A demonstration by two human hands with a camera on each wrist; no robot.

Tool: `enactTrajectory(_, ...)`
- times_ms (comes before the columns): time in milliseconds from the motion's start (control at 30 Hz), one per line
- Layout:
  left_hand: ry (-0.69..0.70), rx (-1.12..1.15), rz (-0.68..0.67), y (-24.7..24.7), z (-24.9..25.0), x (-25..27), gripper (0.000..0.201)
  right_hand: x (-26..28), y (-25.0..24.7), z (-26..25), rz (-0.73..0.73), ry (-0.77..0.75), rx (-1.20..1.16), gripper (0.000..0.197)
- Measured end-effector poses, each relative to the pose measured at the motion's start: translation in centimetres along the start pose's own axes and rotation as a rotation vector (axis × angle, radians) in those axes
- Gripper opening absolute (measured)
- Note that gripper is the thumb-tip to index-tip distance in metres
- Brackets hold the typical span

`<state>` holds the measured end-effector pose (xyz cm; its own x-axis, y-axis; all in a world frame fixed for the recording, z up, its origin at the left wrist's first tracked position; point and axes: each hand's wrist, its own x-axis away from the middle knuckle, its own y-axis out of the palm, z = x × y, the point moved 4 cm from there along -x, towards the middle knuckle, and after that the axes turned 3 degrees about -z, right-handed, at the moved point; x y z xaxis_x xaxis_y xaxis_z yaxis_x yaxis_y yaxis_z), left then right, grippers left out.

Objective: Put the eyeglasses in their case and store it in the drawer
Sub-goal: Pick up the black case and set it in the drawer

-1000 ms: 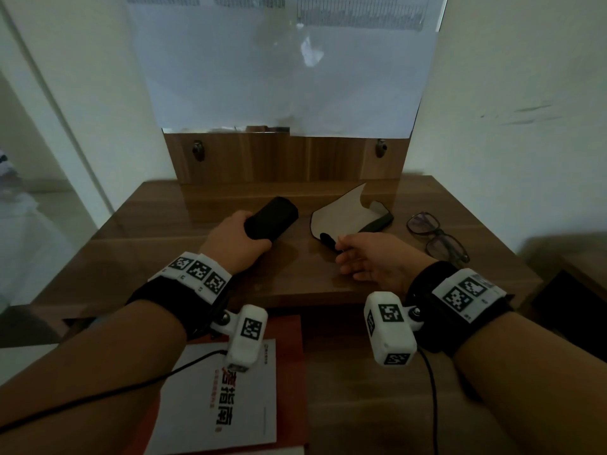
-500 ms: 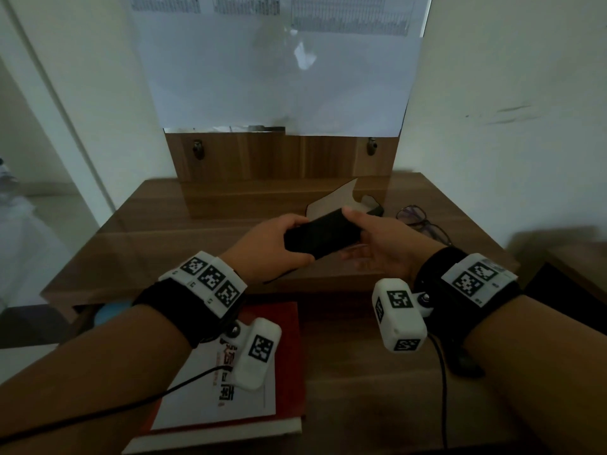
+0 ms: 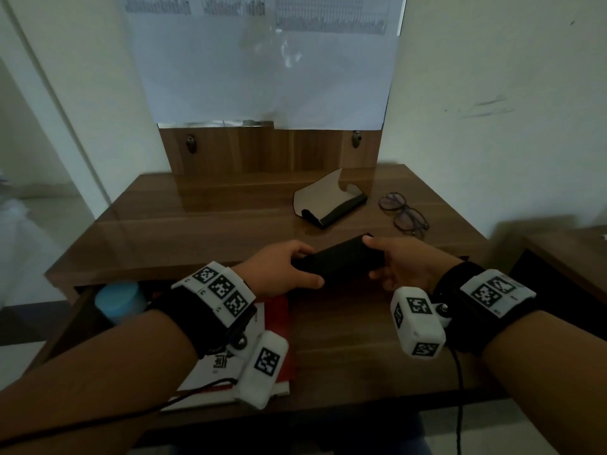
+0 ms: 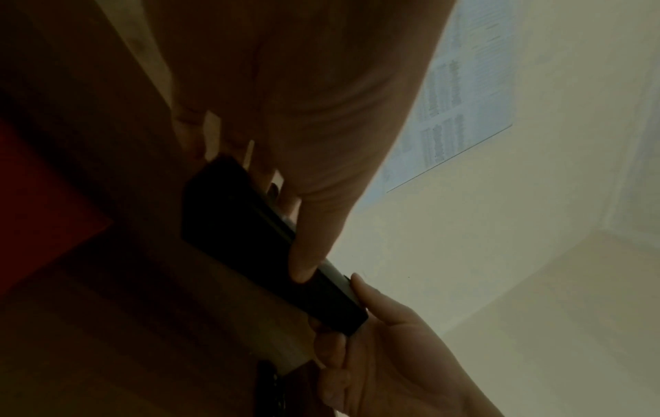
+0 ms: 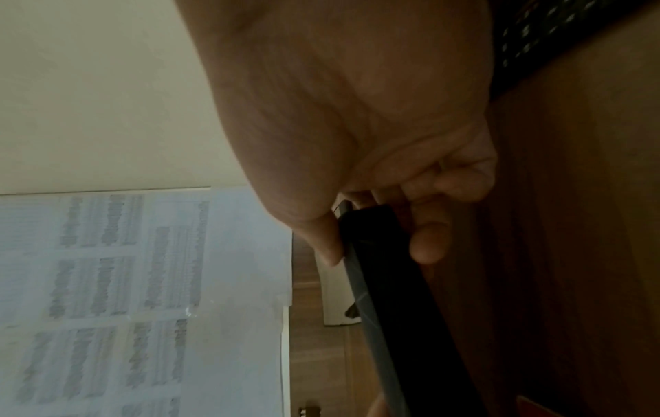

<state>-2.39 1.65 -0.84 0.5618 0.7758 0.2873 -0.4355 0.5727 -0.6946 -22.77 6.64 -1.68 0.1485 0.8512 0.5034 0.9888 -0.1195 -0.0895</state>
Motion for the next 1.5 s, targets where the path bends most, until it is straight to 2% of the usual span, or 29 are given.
enactTrajectory(133, -0.168, -0.005, -0.012, 1.3, -1.8, 0.2, 0.071, 0.5, -1.2, 2.0, 0.024, 0.082, -0.020, 0.020)
enactTrajectory(233, -0.272, 0.132, -0.034, 2.5, -2.7, 0.1, 0.068, 0.2, -1.8, 3.1, 0.053, 0.122, -0.035, 0.021)
enactTrajectory(367, -0.328, 0.273, -0.038, 4.1, -3.3, -0.5, 0.066, -0.7, -2.1, 4.4, 0.084, 0.165, -0.009, 0.028)
enactTrajectory(567, -0.335, 0.297, 0.005, 5.6, -3.8, -2.0, 0.052, -2.7, -2.2, 6.0, 0.154, 0.204, 0.012, 0.034)
enactTrajectory(700, -0.324, 0.247, -0.006, 6.5, -4.1, -2.8, 0.054, -3.9, -2.1, 6.7, 0.189, 0.230, 0.039, 0.033)
enactTrajectory(800, -0.315, 0.227, -0.021, 6.8, -4.2, -3.4, 0.044, -5.0, -2.4, 7.0, 0.184, 0.246, 0.068, 0.027)
enactTrajectory(867, -0.314, 0.219, -0.023, 6.8, -4.2, -3.8, 0.032, -5.2, -2.4, 6.8, 0.186, 0.285, 0.119, 0.019)
enactTrajectory(933, -0.324, 0.207, -0.023, 6.7, -4.2, -4.1, 0.019, -5.3, -2.3, 6.7, 0.192, 0.332, 0.157, 0.020)
enactTrajectory(1267, -0.367, 0.213, -0.037, 6.5, -4.7, -4.4, 0.043, -6.4, -1.6, 7.5, 0.185, 0.349, 0.242, 0.019)
enactTrajectory(1500, -0.349, 0.149, -0.015, 6.9, -4.6, -4.4, 0.044, -7.0, -1.3, 7.9, 0.177, 0.329, 0.200, 0.020)
